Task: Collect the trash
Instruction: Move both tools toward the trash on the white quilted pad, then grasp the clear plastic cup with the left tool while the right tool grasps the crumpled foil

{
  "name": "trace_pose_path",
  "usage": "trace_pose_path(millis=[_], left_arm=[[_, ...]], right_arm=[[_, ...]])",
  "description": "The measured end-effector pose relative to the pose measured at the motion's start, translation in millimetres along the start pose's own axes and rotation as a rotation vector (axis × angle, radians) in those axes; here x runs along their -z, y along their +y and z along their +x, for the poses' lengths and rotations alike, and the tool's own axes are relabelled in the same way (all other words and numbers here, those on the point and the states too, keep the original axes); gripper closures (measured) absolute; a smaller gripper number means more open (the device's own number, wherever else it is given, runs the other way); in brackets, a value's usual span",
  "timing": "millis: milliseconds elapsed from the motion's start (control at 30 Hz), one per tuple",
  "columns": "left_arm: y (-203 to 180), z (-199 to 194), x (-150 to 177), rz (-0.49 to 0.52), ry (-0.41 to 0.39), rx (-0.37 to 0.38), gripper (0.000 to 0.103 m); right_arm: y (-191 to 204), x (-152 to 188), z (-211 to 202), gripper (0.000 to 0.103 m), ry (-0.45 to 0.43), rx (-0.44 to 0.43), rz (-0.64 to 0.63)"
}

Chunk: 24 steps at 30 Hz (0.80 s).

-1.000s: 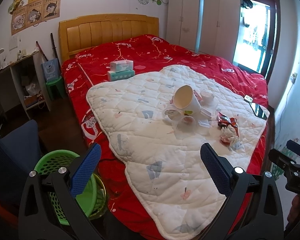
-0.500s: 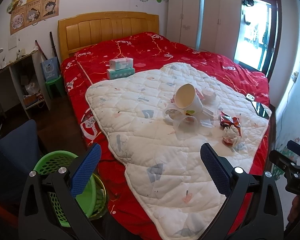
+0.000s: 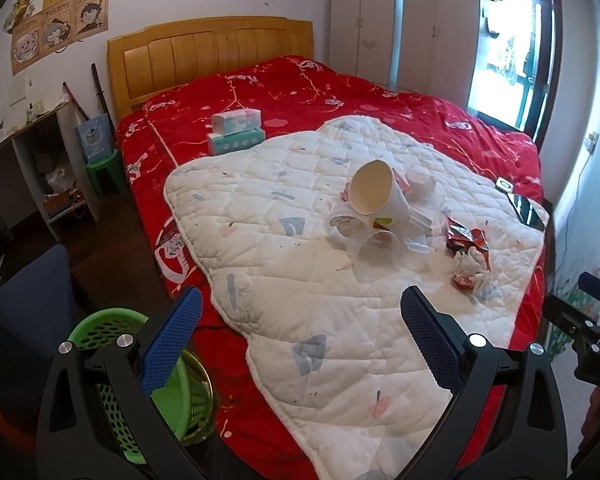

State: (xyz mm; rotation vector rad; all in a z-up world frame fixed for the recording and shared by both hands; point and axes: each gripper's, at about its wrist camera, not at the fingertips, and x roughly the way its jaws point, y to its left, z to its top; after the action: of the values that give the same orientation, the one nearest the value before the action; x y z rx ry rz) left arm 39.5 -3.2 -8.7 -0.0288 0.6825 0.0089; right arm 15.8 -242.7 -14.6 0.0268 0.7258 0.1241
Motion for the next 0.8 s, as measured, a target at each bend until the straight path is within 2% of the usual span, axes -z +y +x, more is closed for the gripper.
trace_pose_path(millis=[800], left_arm=[[-8,63,-22,0.03,0.056,0.004,0.005]], right_arm=[[-33,-24,72,0.007,0.094,0.0,0.021]])
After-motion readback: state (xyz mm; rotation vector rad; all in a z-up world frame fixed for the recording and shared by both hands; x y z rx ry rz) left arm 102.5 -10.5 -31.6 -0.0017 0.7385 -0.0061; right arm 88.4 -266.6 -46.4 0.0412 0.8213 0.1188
